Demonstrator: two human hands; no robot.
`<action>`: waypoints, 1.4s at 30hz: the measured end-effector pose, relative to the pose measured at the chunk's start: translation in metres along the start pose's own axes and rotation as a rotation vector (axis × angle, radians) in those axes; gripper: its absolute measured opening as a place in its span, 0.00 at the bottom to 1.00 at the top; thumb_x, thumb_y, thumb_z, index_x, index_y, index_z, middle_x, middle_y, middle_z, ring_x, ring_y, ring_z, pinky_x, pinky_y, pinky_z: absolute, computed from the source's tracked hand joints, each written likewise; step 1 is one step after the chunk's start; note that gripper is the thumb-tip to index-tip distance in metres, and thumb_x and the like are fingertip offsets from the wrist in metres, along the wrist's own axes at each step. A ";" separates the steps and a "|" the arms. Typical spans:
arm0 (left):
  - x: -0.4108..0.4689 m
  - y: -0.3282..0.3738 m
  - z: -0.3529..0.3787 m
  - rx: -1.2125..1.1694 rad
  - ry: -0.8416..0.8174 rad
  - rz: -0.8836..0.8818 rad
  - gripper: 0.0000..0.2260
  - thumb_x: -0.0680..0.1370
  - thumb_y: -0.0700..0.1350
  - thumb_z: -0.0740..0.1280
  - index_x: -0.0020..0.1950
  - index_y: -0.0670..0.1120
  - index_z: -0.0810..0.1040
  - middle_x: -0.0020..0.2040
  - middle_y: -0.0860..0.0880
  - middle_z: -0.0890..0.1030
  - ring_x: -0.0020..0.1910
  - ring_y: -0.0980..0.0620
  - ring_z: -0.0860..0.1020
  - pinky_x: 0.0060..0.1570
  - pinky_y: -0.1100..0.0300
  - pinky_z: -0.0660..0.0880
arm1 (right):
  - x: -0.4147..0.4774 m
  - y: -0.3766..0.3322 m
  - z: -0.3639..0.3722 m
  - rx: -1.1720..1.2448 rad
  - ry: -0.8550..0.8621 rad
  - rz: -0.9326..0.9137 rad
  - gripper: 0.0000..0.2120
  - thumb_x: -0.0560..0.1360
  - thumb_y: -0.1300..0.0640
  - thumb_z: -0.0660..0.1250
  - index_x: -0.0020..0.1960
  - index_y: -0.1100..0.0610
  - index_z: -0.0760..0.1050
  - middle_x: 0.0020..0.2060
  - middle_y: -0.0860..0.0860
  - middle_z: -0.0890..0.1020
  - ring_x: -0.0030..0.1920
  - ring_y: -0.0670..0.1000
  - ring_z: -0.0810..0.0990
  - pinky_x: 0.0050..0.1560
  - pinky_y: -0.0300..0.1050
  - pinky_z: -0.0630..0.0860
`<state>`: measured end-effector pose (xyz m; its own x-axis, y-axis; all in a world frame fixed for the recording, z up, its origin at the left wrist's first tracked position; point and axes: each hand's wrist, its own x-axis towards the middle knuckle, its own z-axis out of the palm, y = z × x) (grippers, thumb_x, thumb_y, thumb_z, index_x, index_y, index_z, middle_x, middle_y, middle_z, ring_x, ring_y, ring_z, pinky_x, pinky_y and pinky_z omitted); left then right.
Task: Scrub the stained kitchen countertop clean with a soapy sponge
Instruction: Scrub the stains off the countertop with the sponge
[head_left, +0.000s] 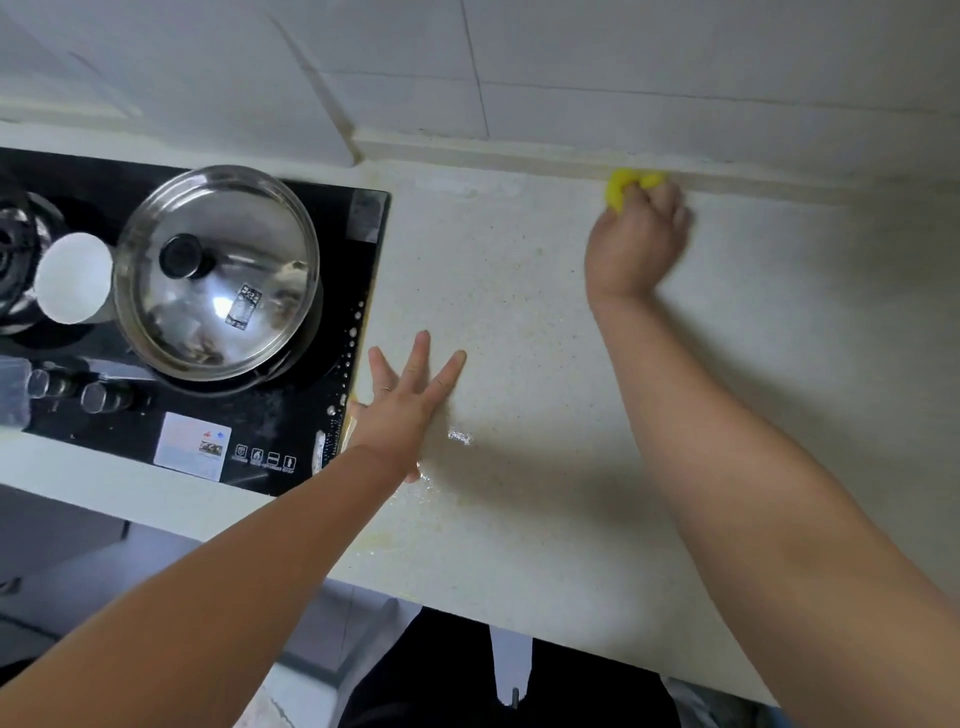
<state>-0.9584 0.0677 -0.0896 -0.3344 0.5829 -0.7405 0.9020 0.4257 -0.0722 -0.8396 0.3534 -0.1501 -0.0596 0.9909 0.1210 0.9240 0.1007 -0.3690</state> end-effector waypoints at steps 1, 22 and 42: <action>0.000 0.000 0.000 0.007 -0.003 -0.003 0.77 0.58 0.40 0.87 0.72 0.70 0.22 0.77 0.54 0.22 0.78 0.26 0.35 0.57 0.24 0.73 | -0.007 -0.017 0.005 0.010 -0.003 -0.052 0.10 0.70 0.55 0.65 0.49 0.51 0.81 0.53 0.53 0.80 0.55 0.58 0.77 0.54 0.50 0.67; -0.005 0.001 -0.007 0.037 -0.031 -0.017 0.75 0.63 0.44 0.86 0.72 0.66 0.19 0.74 0.52 0.17 0.79 0.27 0.35 0.62 0.29 0.74 | 0.032 0.070 -0.032 -0.009 0.039 -0.516 0.16 0.72 0.59 0.63 0.55 0.52 0.83 0.48 0.56 0.78 0.48 0.61 0.76 0.50 0.53 0.68; -0.004 0.006 -0.007 0.091 -0.012 -0.033 0.70 0.69 0.36 0.81 0.73 0.63 0.18 0.74 0.49 0.17 0.80 0.27 0.38 0.64 0.33 0.75 | -0.012 -0.145 0.052 0.084 -0.323 -0.740 0.13 0.72 0.63 0.59 0.50 0.57 0.80 0.54 0.56 0.78 0.54 0.59 0.75 0.51 0.49 0.69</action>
<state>-0.9534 0.0728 -0.0821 -0.3613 0.5608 -0.7449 0.9119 0.3792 -0.1568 -0.9925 0.3316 -0.1461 -0.7623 0.6405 0.0931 0.5717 0.7338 -0.3670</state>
